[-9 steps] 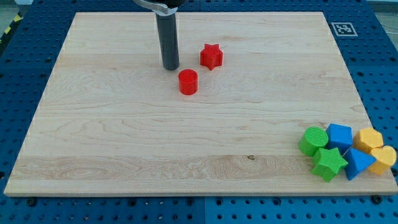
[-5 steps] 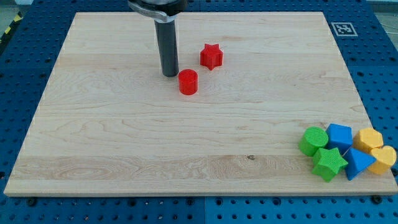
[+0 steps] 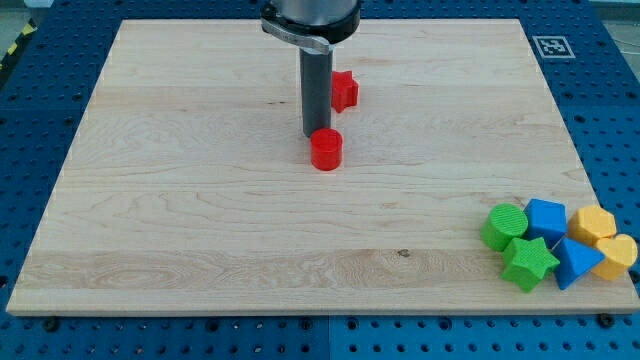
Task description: Slide the red circle to the top of the yellow hexagon
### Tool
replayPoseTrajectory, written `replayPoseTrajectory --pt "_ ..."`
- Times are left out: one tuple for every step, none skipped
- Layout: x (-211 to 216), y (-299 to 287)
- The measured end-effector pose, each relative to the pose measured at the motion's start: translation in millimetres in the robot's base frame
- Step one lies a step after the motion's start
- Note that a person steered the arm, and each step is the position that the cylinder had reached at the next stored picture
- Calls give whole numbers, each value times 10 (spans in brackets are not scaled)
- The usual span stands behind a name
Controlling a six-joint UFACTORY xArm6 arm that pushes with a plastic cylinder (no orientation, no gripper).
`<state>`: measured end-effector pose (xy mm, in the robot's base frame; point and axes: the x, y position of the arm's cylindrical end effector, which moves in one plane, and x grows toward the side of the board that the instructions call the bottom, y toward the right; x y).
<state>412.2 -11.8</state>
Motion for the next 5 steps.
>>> replayPoseTrajectory --pt "0 -54" --pt "93 -16" --pt "113 -11" --pt "113 -58" --pt "175 -100"
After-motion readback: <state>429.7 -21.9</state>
